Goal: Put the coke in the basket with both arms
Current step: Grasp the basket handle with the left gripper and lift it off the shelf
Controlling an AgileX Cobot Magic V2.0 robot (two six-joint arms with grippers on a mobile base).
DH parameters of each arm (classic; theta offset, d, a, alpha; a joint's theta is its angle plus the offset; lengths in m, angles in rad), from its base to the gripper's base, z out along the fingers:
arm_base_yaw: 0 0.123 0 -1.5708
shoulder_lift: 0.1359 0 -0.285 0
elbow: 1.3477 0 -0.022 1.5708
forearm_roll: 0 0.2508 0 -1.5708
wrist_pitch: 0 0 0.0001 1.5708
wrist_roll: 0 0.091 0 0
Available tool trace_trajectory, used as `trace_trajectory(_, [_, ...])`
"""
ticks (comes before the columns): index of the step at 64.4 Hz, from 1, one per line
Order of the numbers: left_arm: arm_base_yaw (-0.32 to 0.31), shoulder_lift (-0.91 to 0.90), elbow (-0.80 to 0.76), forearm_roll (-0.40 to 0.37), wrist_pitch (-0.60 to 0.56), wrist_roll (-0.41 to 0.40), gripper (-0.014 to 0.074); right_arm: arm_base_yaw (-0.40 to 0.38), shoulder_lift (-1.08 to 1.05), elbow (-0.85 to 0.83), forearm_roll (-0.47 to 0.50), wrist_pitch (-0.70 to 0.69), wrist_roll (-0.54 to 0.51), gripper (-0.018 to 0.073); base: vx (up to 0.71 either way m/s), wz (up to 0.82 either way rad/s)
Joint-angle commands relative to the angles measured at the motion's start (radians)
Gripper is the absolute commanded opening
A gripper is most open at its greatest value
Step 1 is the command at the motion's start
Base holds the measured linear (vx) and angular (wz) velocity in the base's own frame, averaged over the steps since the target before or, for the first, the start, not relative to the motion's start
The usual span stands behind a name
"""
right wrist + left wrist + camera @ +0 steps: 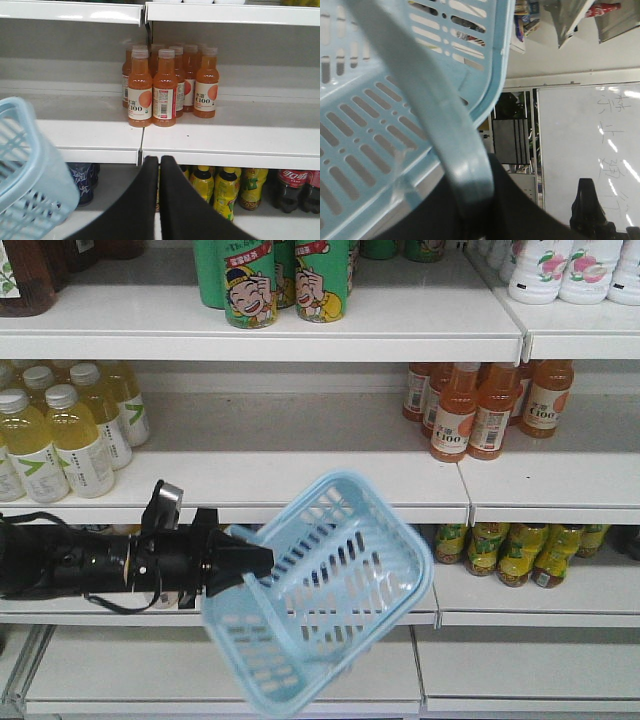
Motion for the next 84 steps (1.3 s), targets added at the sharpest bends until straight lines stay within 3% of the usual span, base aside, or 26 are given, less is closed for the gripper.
trace_trajectory(1, [-0.025,-0.132,0.079,-0.045,-0.231,0.011,-0.0008,-0.001,-0.018,0.011,-0.013,-0.072,-0.007,-0.0004,0.00,0.00])
trace_trajectory(15, [-0.107,-0.382,0.207,-0.042,-0.231,0.034,-0.0007,-0.001,-0.018,0.011,-0.013,-0.072,-0.007,-0.0004,0.00,0.00])
trace_trajectory(35, [-0.249,-0.711,0.212,-0.081,-0.231,0.026,-0.0007,-0.001,-0.018,0.011,-0.013,-0.072,-0.007,-0.0004,0.00,0.00])
trace_trajectory(59, [-0.259,-0.821,0.212,-0.174,-0.175,0.036,-0.0007,-0.001,-0.018,0.011,-0.013,-0.074,-0.007,-0.0004,0.00,0.00])
trace_trajectory(70, [-0.259,-0.821,0.209,-0.287,-0.194,0.035,-0.0007,-0.001,-0.018,0.011,-0.013,-0.074,-0.007,-0.0004,0.00,0.00])
trace_trajectory(84, [-0.259,-0.821,0.148,-0.282,-0.203,0.015,-0.0007,-0.001,-0.018,0.011,-0.013,-0.075,-0.007,-0.0004,0.00,0.00])
